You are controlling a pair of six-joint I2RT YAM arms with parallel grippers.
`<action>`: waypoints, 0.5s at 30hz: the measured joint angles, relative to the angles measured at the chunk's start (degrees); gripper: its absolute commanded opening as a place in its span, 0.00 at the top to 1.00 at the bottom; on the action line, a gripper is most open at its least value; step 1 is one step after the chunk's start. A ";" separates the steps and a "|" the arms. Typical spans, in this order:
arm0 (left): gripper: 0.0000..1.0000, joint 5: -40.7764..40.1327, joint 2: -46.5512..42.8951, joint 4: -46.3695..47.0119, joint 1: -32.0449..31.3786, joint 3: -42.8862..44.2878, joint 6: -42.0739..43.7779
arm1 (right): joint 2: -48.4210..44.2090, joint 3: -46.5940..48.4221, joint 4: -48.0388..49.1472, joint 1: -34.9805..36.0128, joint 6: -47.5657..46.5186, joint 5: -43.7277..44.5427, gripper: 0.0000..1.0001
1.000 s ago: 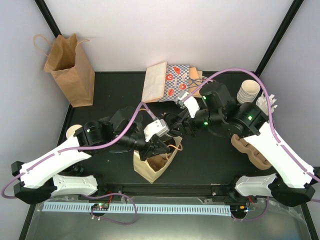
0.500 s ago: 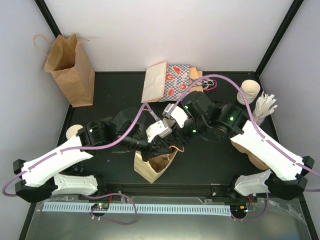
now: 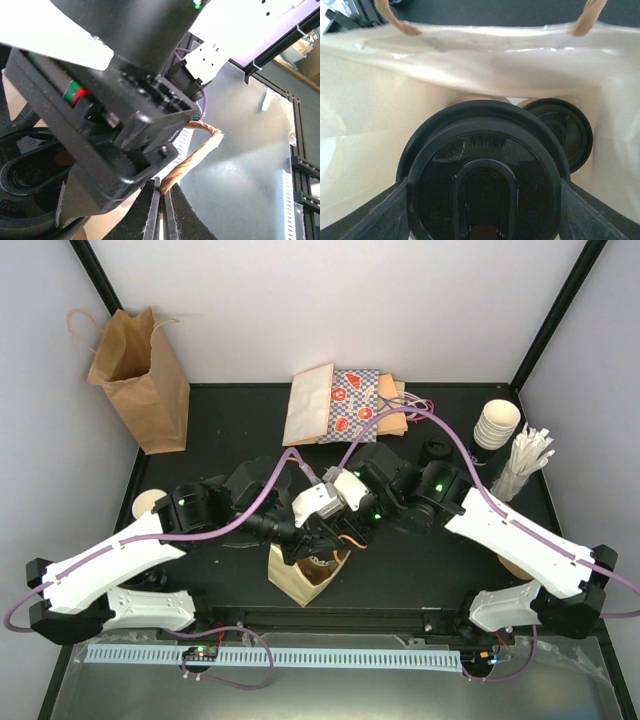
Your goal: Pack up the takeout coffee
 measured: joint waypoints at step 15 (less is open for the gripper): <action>0.63 0.59 -0.46 1.42 -0.39 0.00 -0.76 | 0.00 -5.51 3.43 3.50 2.60 3.37 0.54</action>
